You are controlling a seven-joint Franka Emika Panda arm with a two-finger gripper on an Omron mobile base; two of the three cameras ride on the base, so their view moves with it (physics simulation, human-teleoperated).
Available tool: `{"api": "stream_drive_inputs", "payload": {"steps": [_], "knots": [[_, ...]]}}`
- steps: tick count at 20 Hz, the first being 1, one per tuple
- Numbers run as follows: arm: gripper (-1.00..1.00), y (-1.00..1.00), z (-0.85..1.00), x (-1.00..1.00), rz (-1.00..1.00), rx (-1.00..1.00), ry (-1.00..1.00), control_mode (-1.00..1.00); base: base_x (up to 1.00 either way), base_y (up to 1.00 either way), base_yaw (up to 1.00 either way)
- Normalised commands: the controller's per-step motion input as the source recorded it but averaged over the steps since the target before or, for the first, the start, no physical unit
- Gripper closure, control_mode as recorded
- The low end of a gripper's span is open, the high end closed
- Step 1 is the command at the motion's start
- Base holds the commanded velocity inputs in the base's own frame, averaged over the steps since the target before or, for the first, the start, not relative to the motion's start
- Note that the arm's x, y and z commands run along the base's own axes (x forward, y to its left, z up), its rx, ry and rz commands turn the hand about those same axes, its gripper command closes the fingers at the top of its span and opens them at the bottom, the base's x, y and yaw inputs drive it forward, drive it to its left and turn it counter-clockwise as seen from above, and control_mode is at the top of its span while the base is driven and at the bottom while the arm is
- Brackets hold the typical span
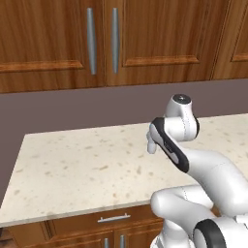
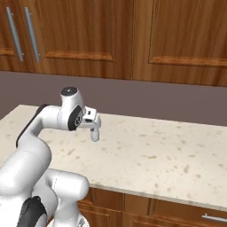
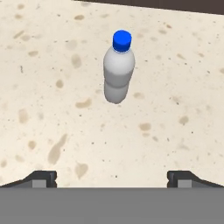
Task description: Move the drinks to the dining counter.
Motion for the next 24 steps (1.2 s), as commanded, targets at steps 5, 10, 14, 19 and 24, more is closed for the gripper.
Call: {"api": "stream_drive_inputs", "payload": {"steps": [5,10,14,19,24], "knots": [[-1.0,0.0,0.0,0.23,0.0,0.0,0.0,-1.0,0.0,0.0,0.0],[-1.0,0.0,0.0,0.22,0.0,0.0,0.0,-1.0,0.0,0.0,0.0],[-1.0,0.0,0.0,0.19,0.0,0.0,0.0,-1.0,0.0,0.0,0.0],[-1.0,0.0,0.0,0.15,0.0,0.0,0.0,-1.0,0.0,0.0,0.0],[-1.0,0.0,-0.06,0.15,0.0,0.0,0.0,-1.0,0.0,0.0,0.0]]}}
